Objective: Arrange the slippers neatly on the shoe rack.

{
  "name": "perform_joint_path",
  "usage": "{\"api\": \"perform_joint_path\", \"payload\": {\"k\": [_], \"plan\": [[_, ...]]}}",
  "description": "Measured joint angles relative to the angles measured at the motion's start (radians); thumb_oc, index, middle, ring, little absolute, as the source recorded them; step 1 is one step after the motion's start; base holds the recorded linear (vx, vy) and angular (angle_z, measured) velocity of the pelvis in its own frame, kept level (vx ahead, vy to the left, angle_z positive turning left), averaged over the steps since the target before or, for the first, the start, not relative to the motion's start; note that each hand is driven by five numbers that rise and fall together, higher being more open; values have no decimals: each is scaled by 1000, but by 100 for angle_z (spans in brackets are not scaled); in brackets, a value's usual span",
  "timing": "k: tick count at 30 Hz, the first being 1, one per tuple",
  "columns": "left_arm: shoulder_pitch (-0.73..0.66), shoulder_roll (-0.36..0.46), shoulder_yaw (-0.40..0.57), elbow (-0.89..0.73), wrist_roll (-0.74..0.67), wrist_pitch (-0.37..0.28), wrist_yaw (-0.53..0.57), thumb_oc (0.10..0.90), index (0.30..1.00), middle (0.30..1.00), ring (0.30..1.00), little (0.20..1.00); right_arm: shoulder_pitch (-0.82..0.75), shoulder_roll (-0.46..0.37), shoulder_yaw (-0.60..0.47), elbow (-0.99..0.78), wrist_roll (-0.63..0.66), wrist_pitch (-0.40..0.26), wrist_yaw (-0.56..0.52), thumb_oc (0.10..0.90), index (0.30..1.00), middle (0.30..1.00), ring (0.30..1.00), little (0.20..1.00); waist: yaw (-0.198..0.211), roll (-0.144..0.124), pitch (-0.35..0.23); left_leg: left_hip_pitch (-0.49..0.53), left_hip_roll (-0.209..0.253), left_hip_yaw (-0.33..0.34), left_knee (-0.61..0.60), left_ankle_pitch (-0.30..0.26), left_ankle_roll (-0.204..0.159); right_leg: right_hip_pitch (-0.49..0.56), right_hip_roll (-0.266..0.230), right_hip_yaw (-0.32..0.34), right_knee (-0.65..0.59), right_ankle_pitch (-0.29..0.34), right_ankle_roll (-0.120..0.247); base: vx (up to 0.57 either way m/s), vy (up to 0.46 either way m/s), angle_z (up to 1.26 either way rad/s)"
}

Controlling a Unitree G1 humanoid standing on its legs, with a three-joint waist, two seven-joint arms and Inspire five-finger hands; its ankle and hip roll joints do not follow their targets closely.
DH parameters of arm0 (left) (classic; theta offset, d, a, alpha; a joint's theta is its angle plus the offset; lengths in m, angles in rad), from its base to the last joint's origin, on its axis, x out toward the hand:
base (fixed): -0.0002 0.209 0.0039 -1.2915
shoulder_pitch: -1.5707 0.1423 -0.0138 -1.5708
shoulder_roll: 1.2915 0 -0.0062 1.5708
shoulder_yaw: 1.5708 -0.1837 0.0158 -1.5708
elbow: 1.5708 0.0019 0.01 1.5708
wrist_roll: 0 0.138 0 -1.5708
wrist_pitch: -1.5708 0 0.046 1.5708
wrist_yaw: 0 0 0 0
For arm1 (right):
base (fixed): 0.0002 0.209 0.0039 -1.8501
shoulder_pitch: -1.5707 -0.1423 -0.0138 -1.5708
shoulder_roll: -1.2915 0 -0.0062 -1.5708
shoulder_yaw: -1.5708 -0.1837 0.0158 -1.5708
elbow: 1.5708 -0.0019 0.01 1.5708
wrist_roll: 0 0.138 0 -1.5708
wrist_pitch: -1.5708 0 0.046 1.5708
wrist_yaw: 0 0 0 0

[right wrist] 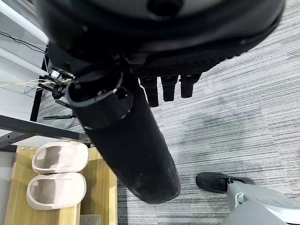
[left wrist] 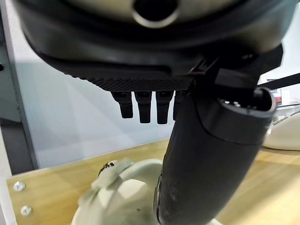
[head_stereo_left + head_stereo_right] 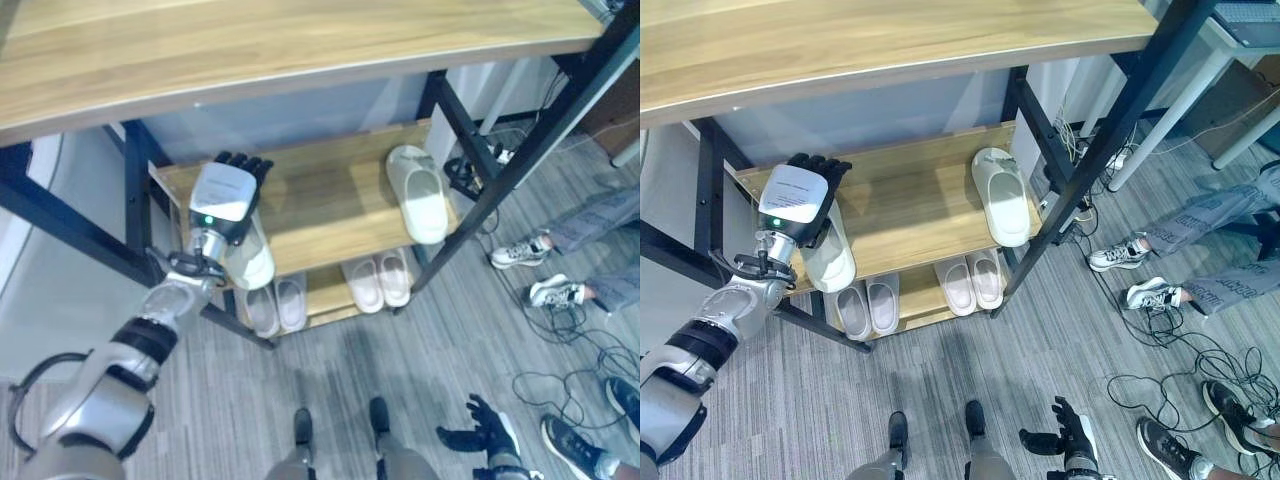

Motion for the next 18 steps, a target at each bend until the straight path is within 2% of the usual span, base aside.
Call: {"api": "perform_joint_path", "payload": {"k": [1,2,3,6,12,16,18], "plan": [[-9,0,0,15,-1,7,1,800,900,900,900,900,-1,-4,4,0,0,0,0,800,900,900,900,900,0,0,1,-3,0,7,0,0,0,-3,0,2,0,0,0,-31,17,-4],[-17,0,0,29,-1,9,3,584,575,575,575,575,-3,-8,8,0,1,0,0,800,900,900,900,900,1,0,1,-6,0,8,0,0,0,-7,0,4,0,2,1,-42,22,-5],[-23,0,0,43,-2,10,4,400,300,300,300,300,-6,-12,11,0,1,0,0,800,900,900,900,900,1,0,1,-9,0,10,0,0,0,-11,0,5,0,3,1,-51,27,-7],[-55,-2,-42,115,-10,12,8,400,300,300,300,300,-11,-19,11,-1,2,0,-1,800,900,900,900,900,1,-2,8,-12,-1,13,0,0,0,-15,0,9,0,6,3,-26,11,-3],[-59,-25,-34,101,-13,29,22,400,300,300,300,300,-26,-18,13,-1,4,0,-2,800,900,900,900,900,0,-5,30,-14,-1,14,0,0,0,-18,-1,10,0,7,3,0,0,0],[-25,-108,10,-16,-48,29,43,400,300,300,300,300,-28,-17,21,-35,4,-2,-6,800,900,900,900,900,2,-16,43,-19,-2,14,0,0,0,-21,-2,9,0,7,3,0,0,0],[-17,-147,3,-94,-46,1,43,400,300,300,300,300,-42,-18,20,-46,4,-11,-19,800,900,900,900,900,-2,-23,50,-28,-3,16,0,1,2,-33,-3,11,1,9,7,-22,-20,-4]]}}
